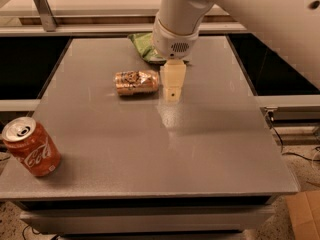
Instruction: Pick orange can
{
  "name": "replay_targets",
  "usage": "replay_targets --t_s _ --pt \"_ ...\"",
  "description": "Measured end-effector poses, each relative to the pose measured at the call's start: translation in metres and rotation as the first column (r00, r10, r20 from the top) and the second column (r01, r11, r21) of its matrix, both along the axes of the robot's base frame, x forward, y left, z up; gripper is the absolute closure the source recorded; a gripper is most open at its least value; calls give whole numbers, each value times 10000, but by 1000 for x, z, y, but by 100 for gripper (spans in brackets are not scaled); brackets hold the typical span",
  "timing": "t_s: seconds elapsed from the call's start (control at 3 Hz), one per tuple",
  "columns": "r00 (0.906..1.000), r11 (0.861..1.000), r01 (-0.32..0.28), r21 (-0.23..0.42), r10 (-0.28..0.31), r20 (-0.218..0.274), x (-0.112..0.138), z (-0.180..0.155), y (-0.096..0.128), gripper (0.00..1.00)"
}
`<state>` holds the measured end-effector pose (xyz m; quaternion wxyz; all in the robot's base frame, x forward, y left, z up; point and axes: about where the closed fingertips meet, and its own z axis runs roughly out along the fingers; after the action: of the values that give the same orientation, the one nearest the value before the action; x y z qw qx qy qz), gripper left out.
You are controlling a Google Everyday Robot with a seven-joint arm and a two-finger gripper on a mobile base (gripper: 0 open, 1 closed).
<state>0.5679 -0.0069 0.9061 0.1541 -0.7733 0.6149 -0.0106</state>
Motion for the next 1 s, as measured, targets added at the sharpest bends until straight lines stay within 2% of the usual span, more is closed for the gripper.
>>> replay_targets --t_s 1.0 --pt "9970 9962 -777 -389 779 39 27 -27 46 0"
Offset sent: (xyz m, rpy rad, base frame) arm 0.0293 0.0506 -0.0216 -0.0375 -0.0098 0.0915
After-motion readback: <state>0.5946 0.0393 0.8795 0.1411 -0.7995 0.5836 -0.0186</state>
